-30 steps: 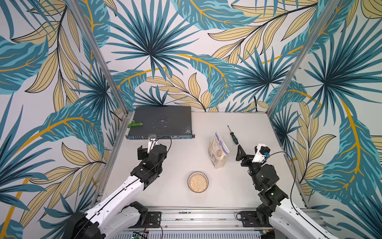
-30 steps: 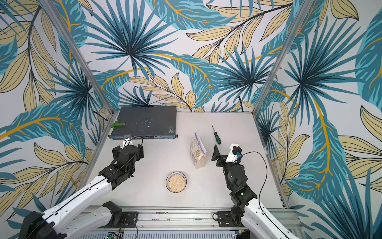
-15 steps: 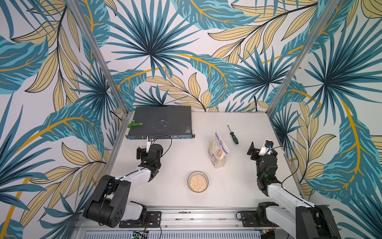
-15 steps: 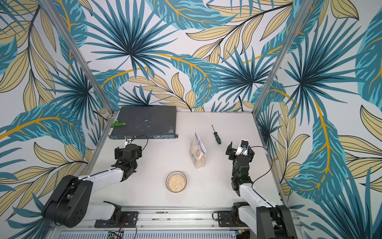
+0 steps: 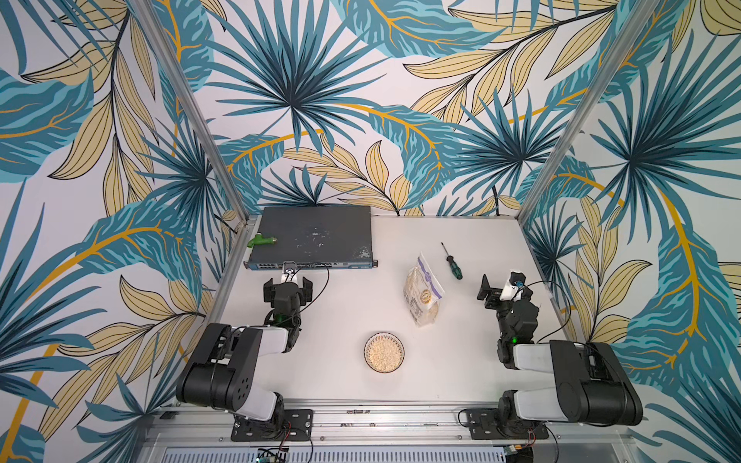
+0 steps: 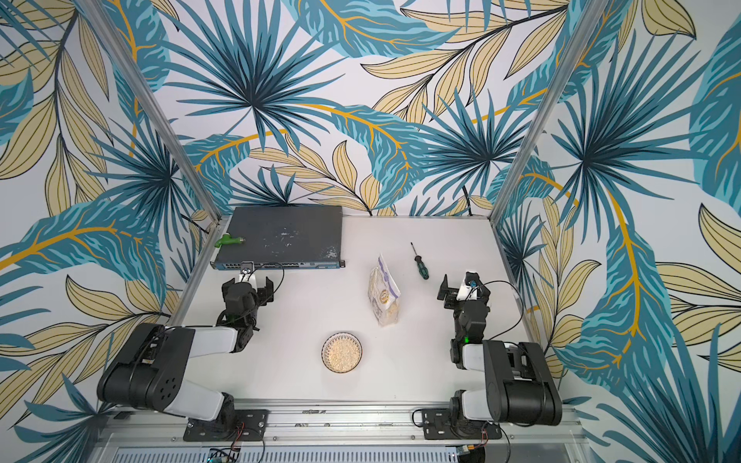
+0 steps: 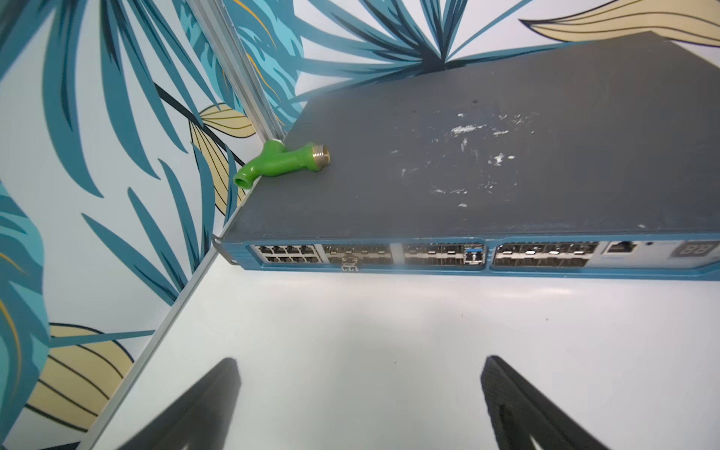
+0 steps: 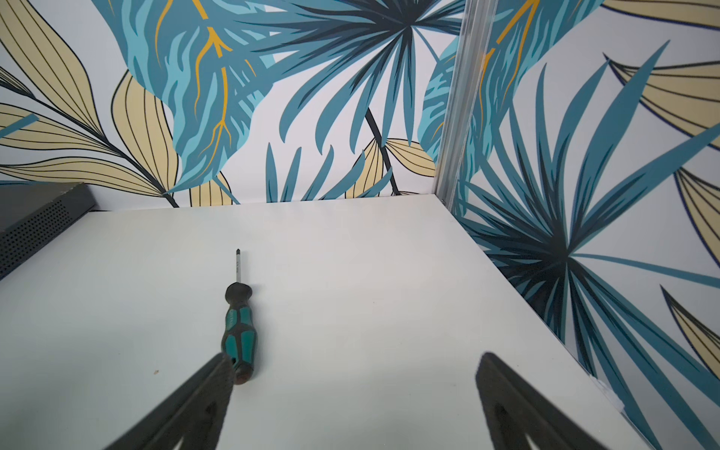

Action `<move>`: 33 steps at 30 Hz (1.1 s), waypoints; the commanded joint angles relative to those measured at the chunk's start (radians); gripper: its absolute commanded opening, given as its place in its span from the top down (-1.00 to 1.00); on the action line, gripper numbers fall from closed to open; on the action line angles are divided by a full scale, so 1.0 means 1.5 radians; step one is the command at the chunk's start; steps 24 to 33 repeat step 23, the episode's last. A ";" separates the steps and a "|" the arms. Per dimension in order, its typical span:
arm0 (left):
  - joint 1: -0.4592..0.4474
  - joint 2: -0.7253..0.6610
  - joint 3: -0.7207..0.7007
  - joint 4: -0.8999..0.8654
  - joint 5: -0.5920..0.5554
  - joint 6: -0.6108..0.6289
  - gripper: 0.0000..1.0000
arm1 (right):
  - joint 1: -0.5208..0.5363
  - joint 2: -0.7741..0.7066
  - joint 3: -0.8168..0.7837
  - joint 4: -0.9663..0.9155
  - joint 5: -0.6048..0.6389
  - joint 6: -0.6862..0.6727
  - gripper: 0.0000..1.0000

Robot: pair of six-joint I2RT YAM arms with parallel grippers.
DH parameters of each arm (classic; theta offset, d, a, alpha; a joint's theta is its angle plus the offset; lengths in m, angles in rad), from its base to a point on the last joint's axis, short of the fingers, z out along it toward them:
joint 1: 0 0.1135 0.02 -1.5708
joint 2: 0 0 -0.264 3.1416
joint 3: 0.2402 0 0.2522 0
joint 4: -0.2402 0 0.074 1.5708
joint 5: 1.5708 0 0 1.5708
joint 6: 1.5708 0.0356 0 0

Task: Pour the oats into the breakfast bowl
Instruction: Reset both arms

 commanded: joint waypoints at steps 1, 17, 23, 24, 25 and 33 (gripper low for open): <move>0.016 -0.002 0.007 0.044 0.070 -0.013 -1.00 | -0.014 0.041 -0.008 0.081 -0.032 0.012 -0.99; 0.016 -0.002 0.007 0.048 0.069 -0.013 -1.00 | -0.014 0.034 0.017 0.033 -0.045 0.005 -0.99; 0.017 -0.002 0.007 0.047 0.070 -0.013 -1.00 | -0.014 0.035 0.017 0.033 -0.045 0.006 -0.99; 0.017 -0.002 0.007 0.047 0.070 -0.013 -1.00 | -0.014 0.035 0.017 0.033 -0.045 0.006 -0.99; 0.017 -0.002 0.007 0.047 0.070 -0.013 -1.00 | -0.014 0.035 0.017 0.033 -0.045 0.006 -0.99; 0.017 -0.002 0.007 0.047 0.070 -0.013 -1.00 | -0.014 0.035 0.017 0.033 -0.045 0.006 -0.99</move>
